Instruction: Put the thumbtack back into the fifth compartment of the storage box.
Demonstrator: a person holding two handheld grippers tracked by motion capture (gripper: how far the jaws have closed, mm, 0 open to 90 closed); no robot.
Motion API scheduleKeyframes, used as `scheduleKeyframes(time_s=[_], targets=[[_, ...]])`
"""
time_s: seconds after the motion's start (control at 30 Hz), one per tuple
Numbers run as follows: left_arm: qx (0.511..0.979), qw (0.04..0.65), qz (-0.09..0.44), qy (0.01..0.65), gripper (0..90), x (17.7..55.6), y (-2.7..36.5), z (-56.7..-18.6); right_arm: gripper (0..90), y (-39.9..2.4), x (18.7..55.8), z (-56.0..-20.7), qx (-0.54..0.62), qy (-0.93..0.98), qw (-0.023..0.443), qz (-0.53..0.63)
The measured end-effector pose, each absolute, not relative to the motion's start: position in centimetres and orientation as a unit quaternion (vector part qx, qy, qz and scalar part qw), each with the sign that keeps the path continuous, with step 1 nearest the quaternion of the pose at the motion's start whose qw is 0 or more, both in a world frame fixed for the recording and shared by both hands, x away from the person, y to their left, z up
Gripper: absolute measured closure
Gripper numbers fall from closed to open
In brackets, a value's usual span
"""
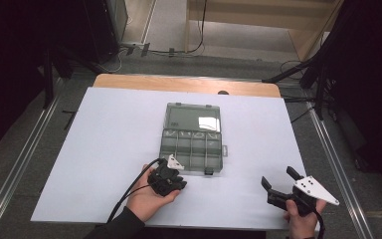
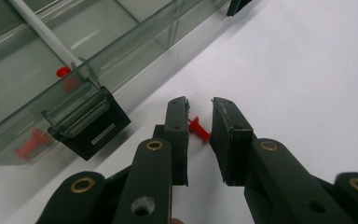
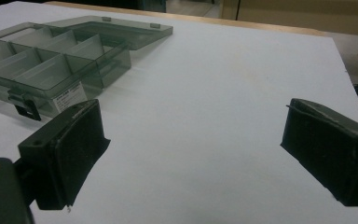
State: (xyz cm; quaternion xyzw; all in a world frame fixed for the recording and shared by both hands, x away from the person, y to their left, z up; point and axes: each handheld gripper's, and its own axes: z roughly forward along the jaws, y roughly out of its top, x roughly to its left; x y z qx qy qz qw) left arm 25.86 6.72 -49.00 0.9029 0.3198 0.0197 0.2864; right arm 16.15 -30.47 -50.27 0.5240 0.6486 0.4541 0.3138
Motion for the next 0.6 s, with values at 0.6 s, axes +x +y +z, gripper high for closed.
scheduleKeyframes(time_s=[0.6], targets=[[0.899,0.306,0.01,0.312,76.2,26.3,7.5,-48.0,5.8,-30.5,16.1,-50.3,0.523,0.649,0.313,0.455]])
